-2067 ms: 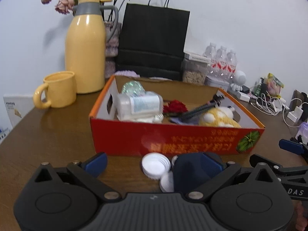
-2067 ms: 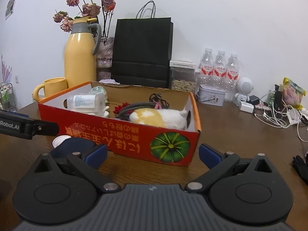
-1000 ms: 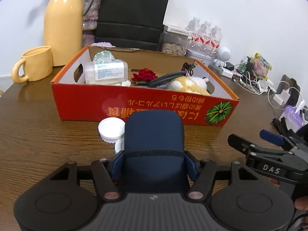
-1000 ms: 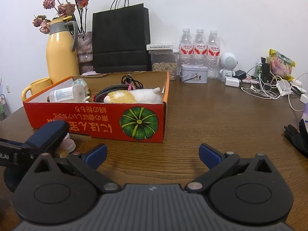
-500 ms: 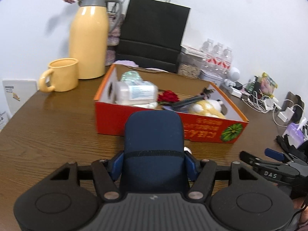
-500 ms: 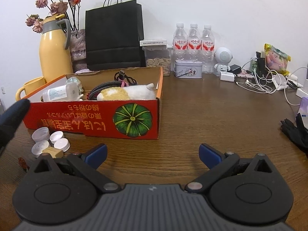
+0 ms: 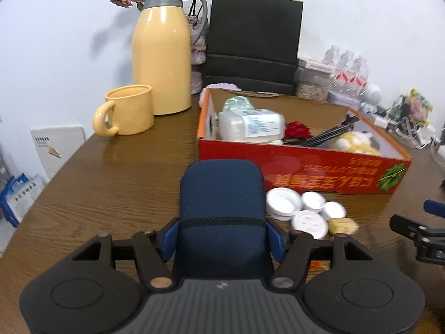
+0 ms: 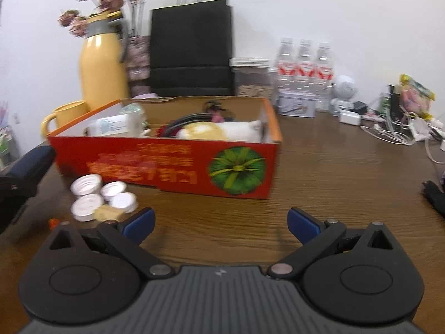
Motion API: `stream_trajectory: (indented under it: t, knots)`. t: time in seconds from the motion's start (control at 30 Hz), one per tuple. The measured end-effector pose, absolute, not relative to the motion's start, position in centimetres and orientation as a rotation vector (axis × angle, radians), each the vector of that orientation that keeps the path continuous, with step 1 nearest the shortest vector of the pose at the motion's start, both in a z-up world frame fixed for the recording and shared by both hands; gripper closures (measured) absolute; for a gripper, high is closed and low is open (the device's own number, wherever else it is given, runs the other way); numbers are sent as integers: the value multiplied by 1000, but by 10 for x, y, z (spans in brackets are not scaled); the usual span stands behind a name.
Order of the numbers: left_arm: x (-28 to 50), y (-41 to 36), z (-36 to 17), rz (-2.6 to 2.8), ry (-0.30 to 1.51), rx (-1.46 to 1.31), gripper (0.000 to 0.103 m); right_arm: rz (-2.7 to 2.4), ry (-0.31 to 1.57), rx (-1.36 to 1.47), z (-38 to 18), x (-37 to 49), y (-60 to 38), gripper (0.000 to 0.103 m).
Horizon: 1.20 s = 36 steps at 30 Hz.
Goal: Organize objects
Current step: 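Hold the navy pouch in the left tool while the right tool grasps the yellow block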
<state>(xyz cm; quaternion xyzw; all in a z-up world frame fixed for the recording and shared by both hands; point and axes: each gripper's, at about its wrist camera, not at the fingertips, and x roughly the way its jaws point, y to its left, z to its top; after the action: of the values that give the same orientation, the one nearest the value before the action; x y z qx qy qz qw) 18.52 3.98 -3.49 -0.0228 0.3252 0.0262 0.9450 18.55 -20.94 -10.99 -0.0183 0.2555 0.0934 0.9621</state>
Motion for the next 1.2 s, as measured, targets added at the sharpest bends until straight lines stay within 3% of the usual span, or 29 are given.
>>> stream_trajectory:
  t: [0.17, 0.37, 0.67, 0.77, 0.93, 1.0, 1.07, 1.2]
  knots:
    - [195, 40, -47, 70, 686, 3, 40, 271, 527, -60, -111, 185, -177, 0]
    - [199, 41, -62, 61, 702, 8, 34, 317, 559, -84, -113, 193, -150, 9]
    - [198, 41, -66, 45, 682, -3, 23, 352, 644, -52, -119, 209, -137, 47]
    - [198, 41, -66, 43, 680, -4, 21, 374, 639, -48, -120, 208, -135, 65]
    - [198, 43, -67, 38, 673, -26, 14, 374, 627, -33, -118, 205, -136, 66]
    - [198, 44, -67, 39, 669, -36, 16, 367, 613, -25, -116, 203, -138, 67]
    - [196, 45, -65, 52, 653, -37, 36, 363, 600, -20, -115, 200, -140, 67]
    - [193, 48, -63, 29, 645, -57, 40, 357, 574, -11, -112, 195, -142, 67]
